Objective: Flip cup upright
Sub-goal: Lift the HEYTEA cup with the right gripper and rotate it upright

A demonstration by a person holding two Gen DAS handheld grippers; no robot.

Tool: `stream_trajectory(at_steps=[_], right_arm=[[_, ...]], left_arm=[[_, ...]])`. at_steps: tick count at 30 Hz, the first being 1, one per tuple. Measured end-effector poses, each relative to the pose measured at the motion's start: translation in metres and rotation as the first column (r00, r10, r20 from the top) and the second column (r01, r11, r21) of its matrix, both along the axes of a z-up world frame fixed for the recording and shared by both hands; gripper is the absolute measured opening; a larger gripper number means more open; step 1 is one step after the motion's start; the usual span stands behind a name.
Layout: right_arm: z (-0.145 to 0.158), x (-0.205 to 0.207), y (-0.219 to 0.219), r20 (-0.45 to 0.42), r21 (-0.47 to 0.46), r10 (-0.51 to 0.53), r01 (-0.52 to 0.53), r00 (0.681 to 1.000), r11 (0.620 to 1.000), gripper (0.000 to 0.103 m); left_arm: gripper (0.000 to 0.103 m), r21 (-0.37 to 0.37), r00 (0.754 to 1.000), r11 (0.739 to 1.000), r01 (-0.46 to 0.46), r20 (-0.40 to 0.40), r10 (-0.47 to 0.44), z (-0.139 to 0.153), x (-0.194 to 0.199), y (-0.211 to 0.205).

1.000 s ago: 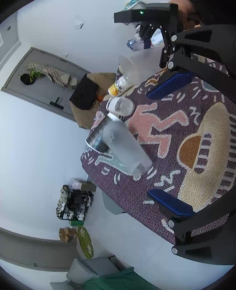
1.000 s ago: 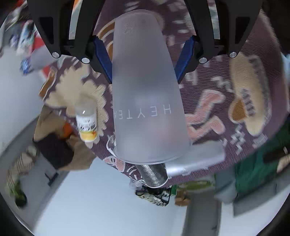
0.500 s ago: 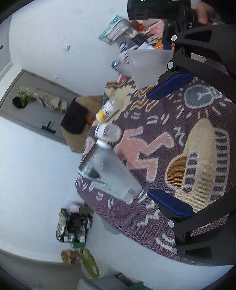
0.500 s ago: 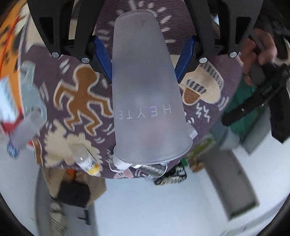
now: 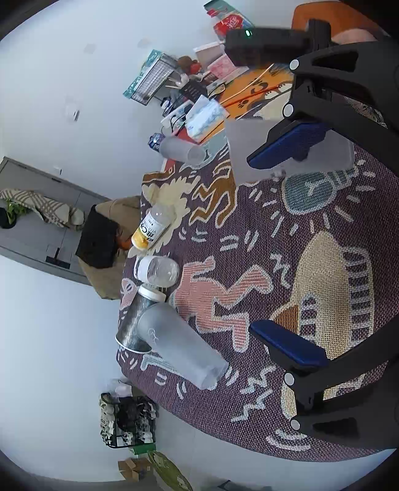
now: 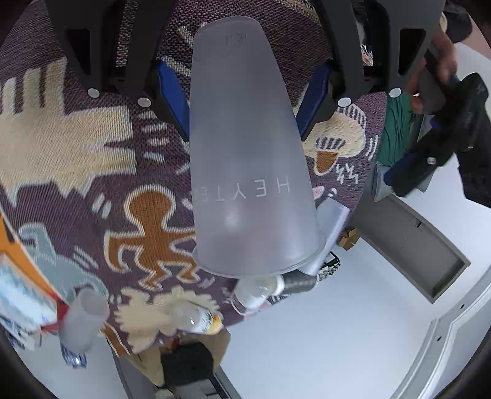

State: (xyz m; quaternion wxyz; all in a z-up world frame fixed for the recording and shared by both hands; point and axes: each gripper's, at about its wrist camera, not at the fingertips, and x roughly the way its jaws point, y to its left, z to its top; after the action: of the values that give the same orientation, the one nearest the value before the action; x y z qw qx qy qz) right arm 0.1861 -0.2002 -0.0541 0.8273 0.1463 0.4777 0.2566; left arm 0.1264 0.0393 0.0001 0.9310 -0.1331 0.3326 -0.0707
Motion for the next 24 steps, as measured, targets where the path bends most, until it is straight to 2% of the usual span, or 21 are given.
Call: stream_trajectory(at_steps=[4, 7, 11, 18, 24], right_arm=[[-0.015, 0.005, -0.001, -0.027, 0.017, -0.027, 0.028, 0.999, 0.999, 0.068], [-0.022, 0.010, -0.006, -0.057, 0.054, -0.041, 0.044, 0.998, 0.998, 0.079], [-0.009, 0.004, -0.015, 0.011, 0.065, -0.042, 0.041, 0.999, 0.997, 0.089], [0.014, -0.011, -0.047, 0.103, 0.047, -0.086, 0.081, 0.991, 0.996, 0.093], [0.018, -0.025, -0.071, 0.158, 0.014, -0.119, 0.118, 0.980, 0.993, 0.095]], left_arm=[[0.098, -0.002, 1.000, 1.000, 0.022, -0.010, -0.022, -0.001, 0.003, -0.003], [0.098, -0.008, 1.000, 1.000, 0.025, -0.017, -0.025, -0.001, 0.005, -0.004], [0.098, -0.023, 0.999, 0.999, 0.037, -0.024, -0.038, 0.001, 0.010, -0.007], [0.098, -0.088, 0.994, 0.993, 0.084, -0.057, -0.089, 0.000, 0.026, -0.018], [0.098, -0.174, 0.977, 0.975, 0.134, -0.144, -0.160, -0.016, 0.052, -0.031]])
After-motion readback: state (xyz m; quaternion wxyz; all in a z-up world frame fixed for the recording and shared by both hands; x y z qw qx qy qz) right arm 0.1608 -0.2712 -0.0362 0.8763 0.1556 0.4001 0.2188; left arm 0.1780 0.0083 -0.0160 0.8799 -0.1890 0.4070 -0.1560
